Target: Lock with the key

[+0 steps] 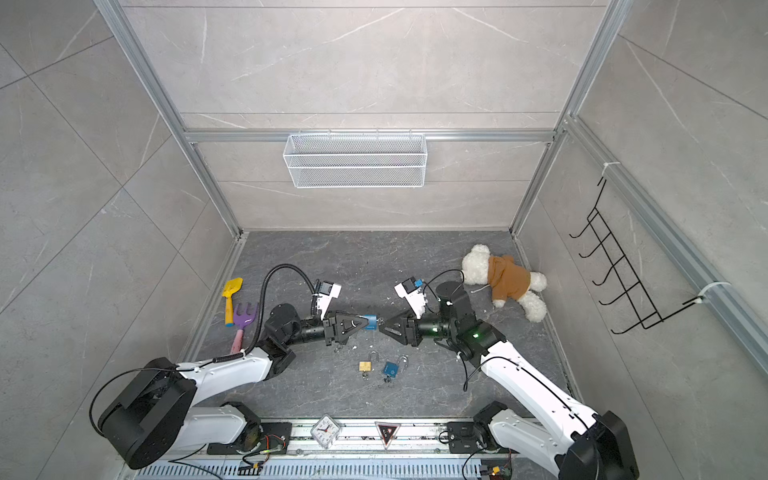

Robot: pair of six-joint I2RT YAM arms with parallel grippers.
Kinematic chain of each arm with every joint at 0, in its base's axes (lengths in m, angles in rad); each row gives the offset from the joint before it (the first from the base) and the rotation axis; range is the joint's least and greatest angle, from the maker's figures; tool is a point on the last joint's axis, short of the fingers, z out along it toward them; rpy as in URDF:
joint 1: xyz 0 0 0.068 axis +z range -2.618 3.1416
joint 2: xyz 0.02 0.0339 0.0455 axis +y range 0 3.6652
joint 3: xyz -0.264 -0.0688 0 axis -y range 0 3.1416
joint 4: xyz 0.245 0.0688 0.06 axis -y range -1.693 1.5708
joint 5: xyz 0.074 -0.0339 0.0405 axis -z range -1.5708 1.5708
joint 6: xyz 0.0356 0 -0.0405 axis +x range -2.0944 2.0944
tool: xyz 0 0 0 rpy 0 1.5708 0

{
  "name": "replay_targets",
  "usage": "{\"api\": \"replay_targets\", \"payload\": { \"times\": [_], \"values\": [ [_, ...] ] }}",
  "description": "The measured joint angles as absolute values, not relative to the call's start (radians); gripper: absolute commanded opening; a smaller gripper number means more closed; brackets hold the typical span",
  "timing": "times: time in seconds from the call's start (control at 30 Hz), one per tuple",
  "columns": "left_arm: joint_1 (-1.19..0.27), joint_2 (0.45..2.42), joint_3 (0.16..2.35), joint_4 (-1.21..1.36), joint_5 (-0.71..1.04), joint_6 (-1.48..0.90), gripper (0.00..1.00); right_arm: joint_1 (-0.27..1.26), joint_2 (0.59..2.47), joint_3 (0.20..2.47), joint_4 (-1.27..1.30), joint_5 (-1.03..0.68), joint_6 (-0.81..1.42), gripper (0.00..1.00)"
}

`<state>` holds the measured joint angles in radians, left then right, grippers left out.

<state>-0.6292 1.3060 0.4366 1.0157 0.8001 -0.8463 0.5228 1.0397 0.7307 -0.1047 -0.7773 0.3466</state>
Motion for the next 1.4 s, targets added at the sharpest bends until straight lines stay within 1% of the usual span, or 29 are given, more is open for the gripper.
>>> {"api": "replay_targets", "payload": {
  "times": [0.2, 0.37, 0.6, 0.7, 0.93, 1.17, 1.27, 1.4],
  "values": [
    [-0.629, 1.306, 0.441, 1.018, 0.815, -0.846, 0.00, 0.521, 1.040, 0.731, -0.107, -0.745, 0.347, 0.38],
    [-0.629, 1.306, 0.441, 1.019, 0.818, -0.846, 0.00, 0.521, 1.055, 0.731, -0.083, -0.760, 0.354, 0.30],
    [-0.629, 1.310, 0.441, 1.036, 0.820, -0.853, 0.00, 0.521, 1.083, 0.730, -0.035, -0.810, 0.377, 0.27],
    [-0.629, 1.311, 0.441, 1.044, 0.822, -0.854, 0.00, 0.518, 1.086, 0.727, -0.019, -0.821, 0.386, 0.23],
    [-0.629, 1.311, 0.442, 1.055, 0.828, -0.857, 0.00, 0.516, 1.088, 0.710, 0.012, -0.835, 0.407, 0.17],
    [-0.628, 1.311, 0.442, 1.061, 0.840, -0.857, 0.00, 0.514, 1.088, 0.694, 0.046, -0.851, 0.430, 0.06],
    [-0.628, 1.311, 0.442, 1.063, 0.840, -0.857, 0.00, 0.511, 1.088, 0.690, 0.060, -0.860, 0.435, 0.00],
    [-0.627, 1.310, 0.442, 1.063, 0.840, -0.857, 0.00, 0.508, 1.087, 0.676, 0.086, -0.870, 0.447, 0.00]
  ]
}}
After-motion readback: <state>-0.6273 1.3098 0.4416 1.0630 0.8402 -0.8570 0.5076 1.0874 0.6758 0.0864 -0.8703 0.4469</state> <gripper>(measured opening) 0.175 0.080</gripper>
